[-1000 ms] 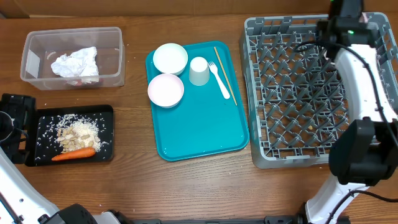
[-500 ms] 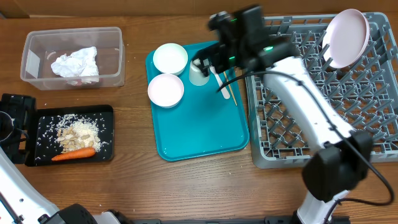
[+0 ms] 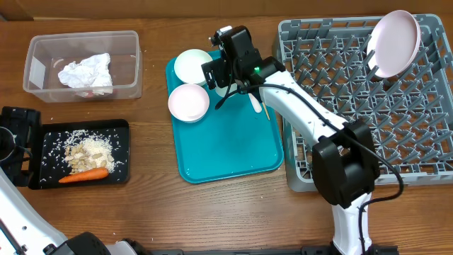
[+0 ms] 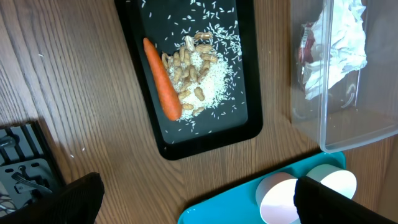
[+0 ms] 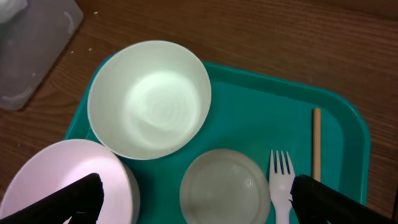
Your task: Sort waste into correct bins and load items into the dishwasher rack
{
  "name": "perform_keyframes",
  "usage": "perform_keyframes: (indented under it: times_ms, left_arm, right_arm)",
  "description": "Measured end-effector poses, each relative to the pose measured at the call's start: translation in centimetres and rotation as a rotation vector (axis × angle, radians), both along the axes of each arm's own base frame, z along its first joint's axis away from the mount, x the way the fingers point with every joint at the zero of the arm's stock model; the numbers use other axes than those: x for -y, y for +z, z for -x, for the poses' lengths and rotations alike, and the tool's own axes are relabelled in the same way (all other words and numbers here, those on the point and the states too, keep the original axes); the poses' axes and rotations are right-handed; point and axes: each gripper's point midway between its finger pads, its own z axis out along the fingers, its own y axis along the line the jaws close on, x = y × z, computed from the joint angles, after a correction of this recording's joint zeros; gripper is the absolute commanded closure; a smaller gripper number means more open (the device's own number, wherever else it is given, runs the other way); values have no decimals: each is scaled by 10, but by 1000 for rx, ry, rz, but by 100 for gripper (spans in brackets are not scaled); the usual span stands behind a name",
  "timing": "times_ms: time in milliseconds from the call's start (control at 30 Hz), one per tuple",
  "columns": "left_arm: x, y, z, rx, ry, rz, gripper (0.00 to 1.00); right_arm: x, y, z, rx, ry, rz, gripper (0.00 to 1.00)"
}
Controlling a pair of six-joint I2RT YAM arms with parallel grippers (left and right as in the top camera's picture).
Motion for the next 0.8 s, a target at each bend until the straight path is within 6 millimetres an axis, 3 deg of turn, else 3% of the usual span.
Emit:
perform_keyframes:
  times_ms: [133, 267, 333, 400, 633, 800]
  left_arm:
    - [0, 0, 0, 0, 0, 0, 0]
    - [0, 0, 0, 0, 0, 0, 0]
    - [0, 0, 0, 0, 0, 0, 0]
    - [0, 0, 0, 0, 0, 0, 0]
    - [0, 0, 0, 0, 0, 0, 0]
    - [0, 0, 0, 0, 0, 0, 0]
  right_arm:
    - [2, -48, -1, -67, -8, 51, 0]
    - [3, -78, 0, -108, -10, 79, 1]
    - [3, -78, -2, -98, -13, 76, 22]
    - [5, -76, -5, -84, -31, 79, 29]
    - [14, -77, -8, -77, -81, 113, 30]
    - [25, -73, 4, -125, -89, 151, 32]
